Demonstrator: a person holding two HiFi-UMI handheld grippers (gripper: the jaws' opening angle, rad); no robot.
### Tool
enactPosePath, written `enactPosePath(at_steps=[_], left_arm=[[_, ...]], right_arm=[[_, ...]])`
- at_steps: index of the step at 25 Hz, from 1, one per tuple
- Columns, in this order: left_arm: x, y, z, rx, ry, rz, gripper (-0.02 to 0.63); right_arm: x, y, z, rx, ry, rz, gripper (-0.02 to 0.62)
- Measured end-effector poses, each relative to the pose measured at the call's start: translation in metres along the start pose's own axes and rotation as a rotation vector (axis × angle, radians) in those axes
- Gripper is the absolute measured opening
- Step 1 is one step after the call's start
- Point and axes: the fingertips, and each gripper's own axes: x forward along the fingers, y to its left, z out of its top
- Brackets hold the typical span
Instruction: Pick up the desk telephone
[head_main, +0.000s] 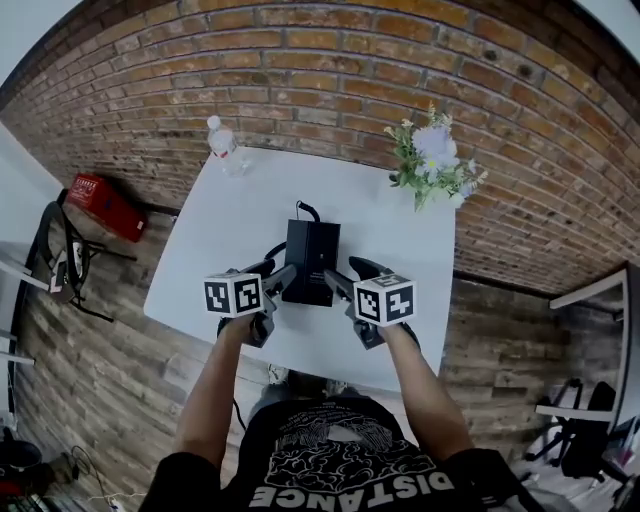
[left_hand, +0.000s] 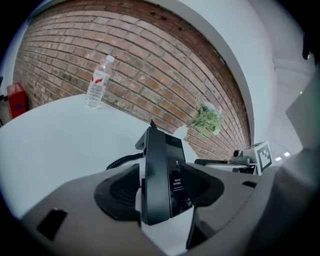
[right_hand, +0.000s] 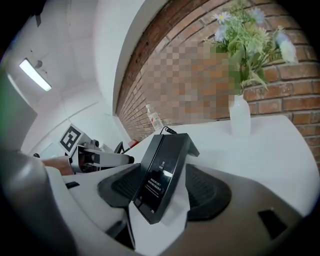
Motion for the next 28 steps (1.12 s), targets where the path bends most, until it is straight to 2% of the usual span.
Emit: enactPosePath(at_steps=[10,17,28], left_arm=[[0.032,0.016,-0.002,-0.024,0.102,-0.149,0.239],[0.045,0.015,-0.007,-0.036,0.161,-0.256,0.239],[0.059,0.009,-0.012,-0.060,0.226,-0.321,0.238]], right_arm=[[0.028,-0.010,-0.020,0.083,0.038,-0.079,0.268],[0.045,-0.008,-0.034,0.134,0.060,-0.102,0.275],[0.055,-0.008,-0.040,0.211,0.064,-0.079,0.279]])
